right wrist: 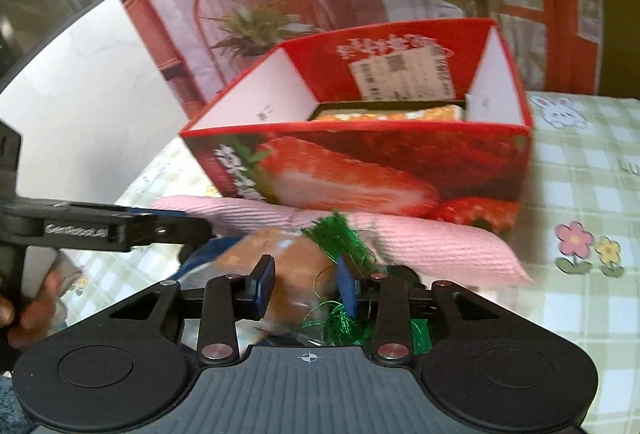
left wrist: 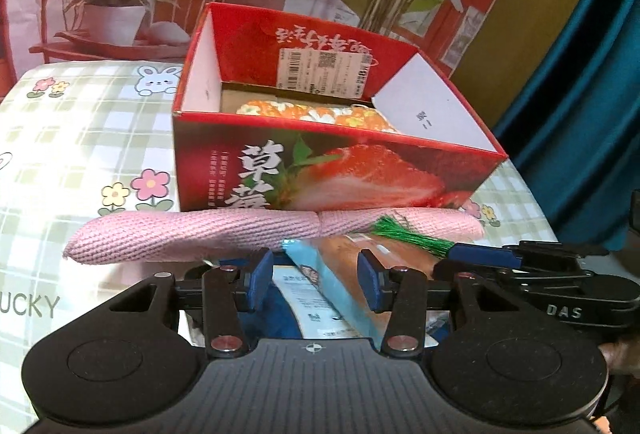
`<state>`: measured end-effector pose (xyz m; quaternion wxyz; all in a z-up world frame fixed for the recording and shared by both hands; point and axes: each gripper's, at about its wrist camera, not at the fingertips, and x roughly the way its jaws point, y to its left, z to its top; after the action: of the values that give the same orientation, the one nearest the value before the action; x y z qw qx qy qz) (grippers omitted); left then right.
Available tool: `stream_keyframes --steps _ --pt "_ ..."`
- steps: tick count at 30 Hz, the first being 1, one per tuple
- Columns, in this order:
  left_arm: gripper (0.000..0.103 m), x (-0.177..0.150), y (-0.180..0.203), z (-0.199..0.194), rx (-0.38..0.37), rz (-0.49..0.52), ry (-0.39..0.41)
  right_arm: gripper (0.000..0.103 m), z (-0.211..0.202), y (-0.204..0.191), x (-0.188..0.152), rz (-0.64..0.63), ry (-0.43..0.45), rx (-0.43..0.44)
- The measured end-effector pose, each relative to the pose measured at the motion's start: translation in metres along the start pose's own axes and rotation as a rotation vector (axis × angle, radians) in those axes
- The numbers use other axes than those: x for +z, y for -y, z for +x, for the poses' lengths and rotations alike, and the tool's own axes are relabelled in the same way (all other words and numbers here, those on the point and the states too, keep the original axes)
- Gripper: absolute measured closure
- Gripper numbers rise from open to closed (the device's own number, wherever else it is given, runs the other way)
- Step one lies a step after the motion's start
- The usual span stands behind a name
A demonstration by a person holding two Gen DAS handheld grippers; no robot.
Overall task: Organize soft objects
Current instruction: 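Close both grippers on the wrapped bread packet in its clear-blue wrapper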
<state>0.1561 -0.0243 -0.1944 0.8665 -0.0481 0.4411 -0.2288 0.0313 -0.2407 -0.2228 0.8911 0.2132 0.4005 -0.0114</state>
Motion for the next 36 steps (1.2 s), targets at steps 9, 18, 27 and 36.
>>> stream_keyframes --steps 9,18,27,36 --pt "0.055 -0.005 0.004 0.008 -0.064 -0.015 -0.035 0.067 -0.008 -0.006 -0.004 -0.054 0.015 -0.013" --pt "0.055 -0.003 -0.002 0.023 -0.124 -0.071 -0.084 0.064 0.006 -0.014 -0.003 -0.103 -0.038 0.03" --pt "0.053 0.006 -0.009 0.041 -0.164 -0.082 -0.131 0.049 0.022 -0.008 0.005 -0.119 -0.104 0.093" --pt "0.054 0.009 -0.011 0.054 -0.215 -0.108 -0.172 0.041 0.037 -0.009 0.013 -0.094 -0.166 0.135"
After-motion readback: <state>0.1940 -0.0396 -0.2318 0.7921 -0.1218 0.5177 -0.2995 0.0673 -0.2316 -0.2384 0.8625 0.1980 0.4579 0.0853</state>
